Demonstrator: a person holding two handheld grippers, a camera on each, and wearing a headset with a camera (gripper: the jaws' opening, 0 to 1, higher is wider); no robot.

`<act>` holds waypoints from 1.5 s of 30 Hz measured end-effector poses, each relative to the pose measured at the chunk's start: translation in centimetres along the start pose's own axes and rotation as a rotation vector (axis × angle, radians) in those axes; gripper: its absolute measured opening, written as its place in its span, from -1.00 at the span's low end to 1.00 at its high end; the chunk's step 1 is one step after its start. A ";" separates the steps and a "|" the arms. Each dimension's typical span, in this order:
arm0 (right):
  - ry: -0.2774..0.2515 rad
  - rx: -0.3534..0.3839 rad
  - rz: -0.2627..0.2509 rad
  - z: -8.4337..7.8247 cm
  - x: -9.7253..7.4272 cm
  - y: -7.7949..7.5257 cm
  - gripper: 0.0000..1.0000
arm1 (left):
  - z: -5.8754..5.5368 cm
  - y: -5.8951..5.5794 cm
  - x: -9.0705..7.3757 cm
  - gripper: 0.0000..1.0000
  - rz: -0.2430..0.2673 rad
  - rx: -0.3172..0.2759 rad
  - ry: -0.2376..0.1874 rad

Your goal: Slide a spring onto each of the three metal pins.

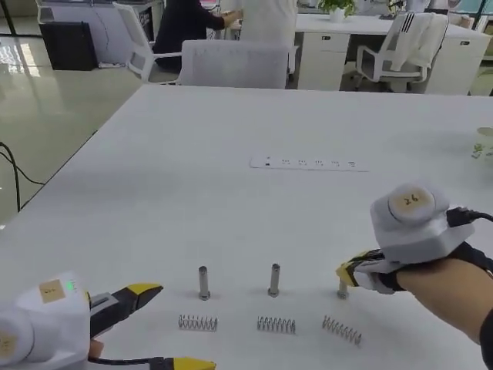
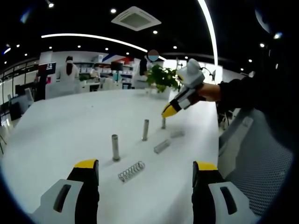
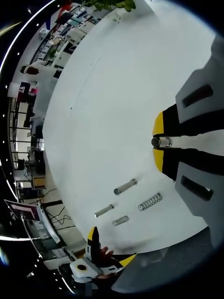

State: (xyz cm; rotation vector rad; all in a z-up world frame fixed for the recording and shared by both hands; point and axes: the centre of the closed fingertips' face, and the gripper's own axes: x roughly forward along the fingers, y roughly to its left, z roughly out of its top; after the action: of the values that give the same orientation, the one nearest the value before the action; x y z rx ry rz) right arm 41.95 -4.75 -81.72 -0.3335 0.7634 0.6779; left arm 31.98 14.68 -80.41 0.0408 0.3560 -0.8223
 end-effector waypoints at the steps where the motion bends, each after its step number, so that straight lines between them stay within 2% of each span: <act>1: -0.001 0.001 0.001 0.0 0.0 0.0 -0.90 | 0.0 -0.1 0.0 0.58 -0.001 0.001 0.001; 10: -0.025 -0.009 0.007 0.0 0.0 0.3 -0.90 | 0.3 0.0 -0.2 0.58 0.004 0.003 -0.004; 45: -0.033 -0.021 0.005 -0.9 -0.4 -0.1 -0.80 | 0.2 -0.2 -0.1 0.57 -0.006 0.004 -0.001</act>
State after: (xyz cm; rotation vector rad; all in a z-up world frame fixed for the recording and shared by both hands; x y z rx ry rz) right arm 41.34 -5.43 -82.06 -0.3394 0.7265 0.6951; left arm 31.87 14.57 -80.16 0.0431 0.3539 -0.8284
